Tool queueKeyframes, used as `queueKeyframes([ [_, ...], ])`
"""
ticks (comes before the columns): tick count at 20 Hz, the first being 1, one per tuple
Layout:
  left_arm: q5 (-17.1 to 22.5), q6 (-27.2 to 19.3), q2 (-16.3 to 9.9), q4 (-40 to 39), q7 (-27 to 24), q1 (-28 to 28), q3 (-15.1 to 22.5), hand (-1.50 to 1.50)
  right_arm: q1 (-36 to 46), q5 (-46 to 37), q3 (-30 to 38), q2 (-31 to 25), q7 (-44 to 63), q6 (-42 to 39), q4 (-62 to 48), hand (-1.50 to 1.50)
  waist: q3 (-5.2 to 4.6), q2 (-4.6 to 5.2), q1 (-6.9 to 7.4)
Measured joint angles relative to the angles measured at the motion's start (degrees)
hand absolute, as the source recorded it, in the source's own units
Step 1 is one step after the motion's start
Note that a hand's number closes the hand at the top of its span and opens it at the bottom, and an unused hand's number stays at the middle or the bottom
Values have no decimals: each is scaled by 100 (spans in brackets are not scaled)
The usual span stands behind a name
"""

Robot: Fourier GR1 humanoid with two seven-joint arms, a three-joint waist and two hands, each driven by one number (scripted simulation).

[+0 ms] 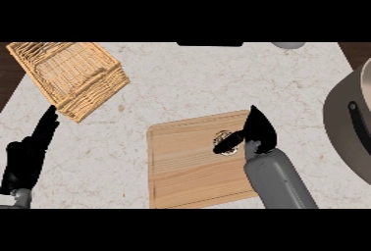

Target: Pick the cupcake from the cutting board and place it in the pot

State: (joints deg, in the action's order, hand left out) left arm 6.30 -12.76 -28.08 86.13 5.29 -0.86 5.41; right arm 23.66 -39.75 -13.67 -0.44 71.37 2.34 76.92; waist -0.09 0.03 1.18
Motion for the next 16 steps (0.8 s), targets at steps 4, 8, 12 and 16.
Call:
queueKeyframes([
  [4,-22,18,33,-4,14,22,-30,0,183,143,77,-1,-38,-25,-383,-150,3,0,-22],
  [8,-41,32,81,32,16,-24,-42,0,378,315,136,-3,-22,-47,-714,-150,4,-2,-25],
  [12,-35,82,87,-14,-49,-85,-129,0,388,348,99,-5,-88,40,-1046,-150,6,-1,-34],
  [16,-151,22,174,61,19,-100,-85,0,440,406,46,-6,-125,100,-1256,-150,7,-5,-48],
])
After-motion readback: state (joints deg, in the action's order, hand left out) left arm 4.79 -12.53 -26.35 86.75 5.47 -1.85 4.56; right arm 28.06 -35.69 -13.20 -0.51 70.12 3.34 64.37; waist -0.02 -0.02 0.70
